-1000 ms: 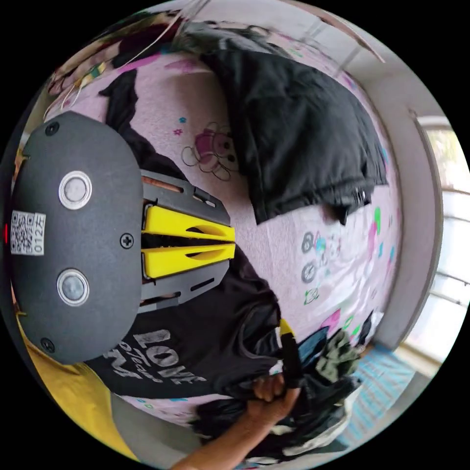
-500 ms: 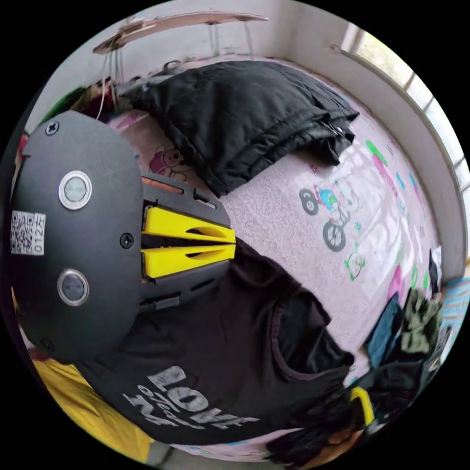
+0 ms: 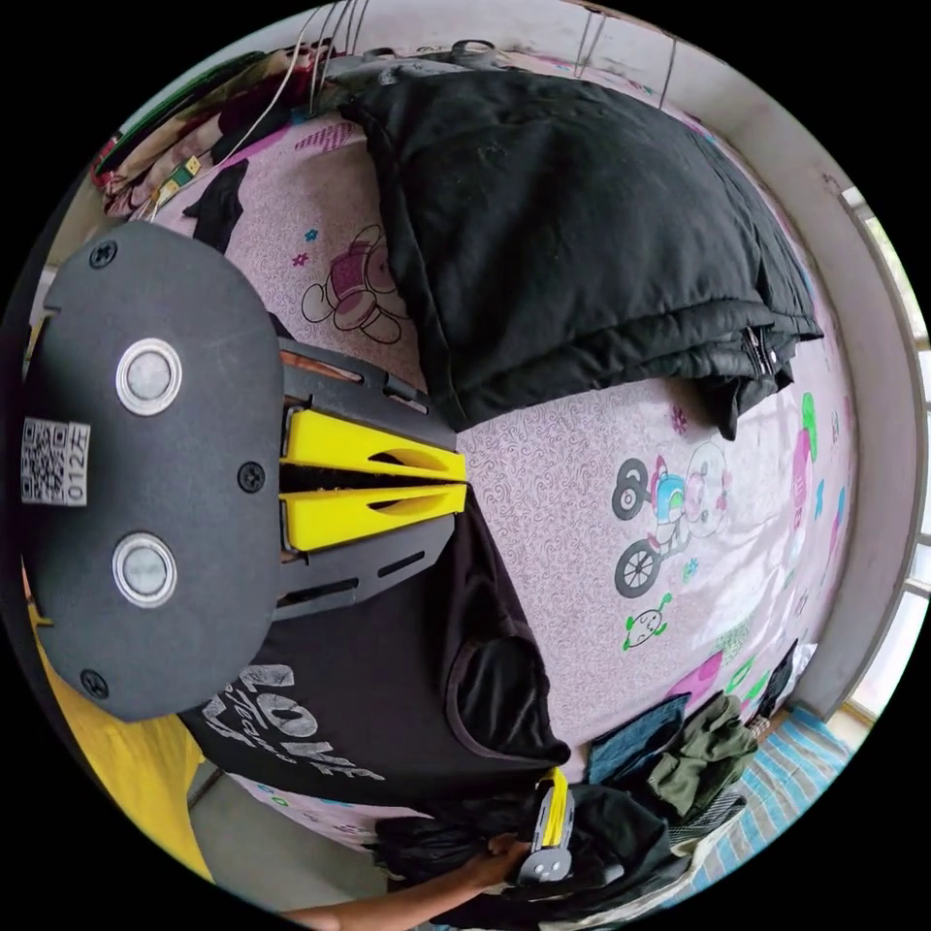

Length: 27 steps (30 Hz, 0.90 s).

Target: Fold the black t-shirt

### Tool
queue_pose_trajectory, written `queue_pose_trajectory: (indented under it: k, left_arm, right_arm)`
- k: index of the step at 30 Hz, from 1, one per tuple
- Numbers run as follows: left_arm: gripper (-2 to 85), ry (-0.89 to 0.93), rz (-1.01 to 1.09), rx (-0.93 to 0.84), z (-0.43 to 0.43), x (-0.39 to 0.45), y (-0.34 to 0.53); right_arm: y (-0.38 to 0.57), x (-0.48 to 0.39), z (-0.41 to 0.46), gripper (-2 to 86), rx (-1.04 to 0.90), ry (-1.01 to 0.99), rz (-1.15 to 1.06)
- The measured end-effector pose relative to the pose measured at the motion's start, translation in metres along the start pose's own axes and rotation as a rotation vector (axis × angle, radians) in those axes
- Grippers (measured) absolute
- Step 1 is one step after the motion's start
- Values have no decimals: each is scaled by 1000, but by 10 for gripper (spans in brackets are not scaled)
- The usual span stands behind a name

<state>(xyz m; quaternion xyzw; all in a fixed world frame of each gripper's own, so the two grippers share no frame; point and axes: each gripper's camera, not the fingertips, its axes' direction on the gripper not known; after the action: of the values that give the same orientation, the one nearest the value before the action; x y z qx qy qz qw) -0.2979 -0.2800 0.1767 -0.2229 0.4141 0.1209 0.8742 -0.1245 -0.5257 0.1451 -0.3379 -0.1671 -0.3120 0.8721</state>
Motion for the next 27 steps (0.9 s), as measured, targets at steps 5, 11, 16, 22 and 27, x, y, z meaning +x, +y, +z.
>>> queue_pose_trajectory:
  k: [5,11,16,22,27]
  left_arm:
    - [1,114,-63,43,-12,-26,0]
    - [4,253,-185,246,-58,-54,42]
    - [5,266,-95,224,-53,-22,44]
    - [3,285,-17,139,-22,4,29]
    - [3,303,-39,119,-4,-2,19]
  right_arm:
    - [21,15,-11,8,12,-75,139]
    - [54,-39,-61,6,202,-140,-47]
    - [24,-118,-55,3,189,-266,-293]
    - [-6,-139,-30,1,92,-417,-206]
    - [-5,-148,-30,0,81,-426,-211]
